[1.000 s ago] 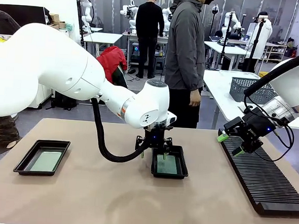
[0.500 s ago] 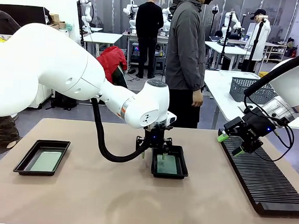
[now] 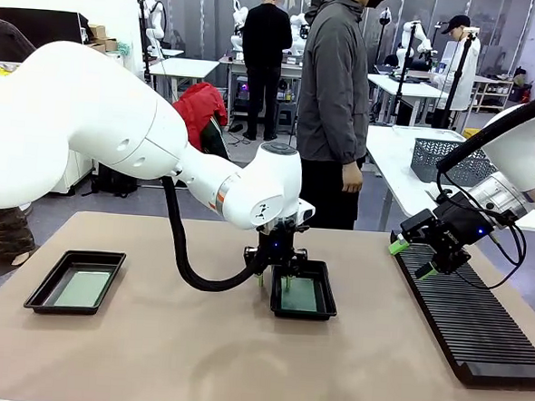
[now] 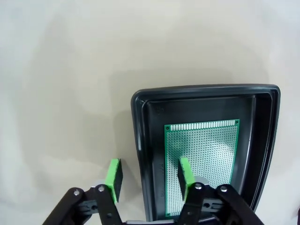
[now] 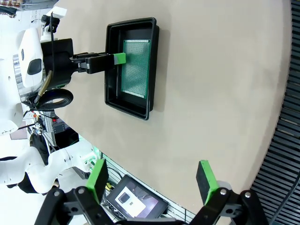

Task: Inspect and transfer BCBs to ESD trays.
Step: Pick up the ESD tray and place it on the left side of the table.

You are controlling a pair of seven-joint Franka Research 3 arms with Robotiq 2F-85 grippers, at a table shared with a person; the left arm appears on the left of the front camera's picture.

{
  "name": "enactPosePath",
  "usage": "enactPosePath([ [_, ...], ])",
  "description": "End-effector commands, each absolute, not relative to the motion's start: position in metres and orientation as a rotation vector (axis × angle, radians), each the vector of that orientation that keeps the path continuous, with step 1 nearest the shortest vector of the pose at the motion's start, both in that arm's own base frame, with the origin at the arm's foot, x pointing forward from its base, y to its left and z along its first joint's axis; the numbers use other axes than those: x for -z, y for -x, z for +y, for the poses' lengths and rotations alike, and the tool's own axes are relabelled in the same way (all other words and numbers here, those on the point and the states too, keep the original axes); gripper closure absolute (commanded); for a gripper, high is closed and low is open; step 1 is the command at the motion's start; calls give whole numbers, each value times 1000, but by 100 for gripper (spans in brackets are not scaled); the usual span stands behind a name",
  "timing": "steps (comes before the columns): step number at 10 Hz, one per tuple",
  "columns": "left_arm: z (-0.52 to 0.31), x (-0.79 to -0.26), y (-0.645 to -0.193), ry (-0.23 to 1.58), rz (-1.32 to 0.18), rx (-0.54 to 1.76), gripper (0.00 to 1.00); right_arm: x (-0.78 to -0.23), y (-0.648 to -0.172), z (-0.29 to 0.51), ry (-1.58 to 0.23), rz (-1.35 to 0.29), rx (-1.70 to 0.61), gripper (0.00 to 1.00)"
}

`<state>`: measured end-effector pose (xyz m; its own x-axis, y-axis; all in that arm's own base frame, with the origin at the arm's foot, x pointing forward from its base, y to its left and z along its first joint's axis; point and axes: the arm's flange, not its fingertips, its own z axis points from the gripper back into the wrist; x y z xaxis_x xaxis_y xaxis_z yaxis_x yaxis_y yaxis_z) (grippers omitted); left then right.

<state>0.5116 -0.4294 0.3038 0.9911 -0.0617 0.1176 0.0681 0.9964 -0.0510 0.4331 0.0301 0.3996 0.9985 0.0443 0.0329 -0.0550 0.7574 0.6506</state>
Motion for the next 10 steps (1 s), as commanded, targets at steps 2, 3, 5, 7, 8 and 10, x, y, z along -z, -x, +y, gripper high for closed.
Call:
enactPosePath([
  [2, -418, -307, -512, 69, -83, 81, 46, -400, -434, 32, -700, -20, -31, 0],
  [3, -418, -307, -513, 76, -90, 82, 46, -400, -434, 32, -700, -20, -31, 0],
  [5, -416, -312, -512, 79, -93, 86, 47, -400, -434, 32, -700, -20, -31, 0],
  [7, -414, -313, -512, 85, -84, 90, 57, -400, -434, 32, -700, -20, -31, 0],
  [8, -414, -312, -513, 82, -74, 90, 77, -400, -434, 32, -700, -20, -31, 0],
  [10, -413, -310, -514, 79, -67, 87, 87, -400, -434, 32, -700, -20, -31, 0],
])
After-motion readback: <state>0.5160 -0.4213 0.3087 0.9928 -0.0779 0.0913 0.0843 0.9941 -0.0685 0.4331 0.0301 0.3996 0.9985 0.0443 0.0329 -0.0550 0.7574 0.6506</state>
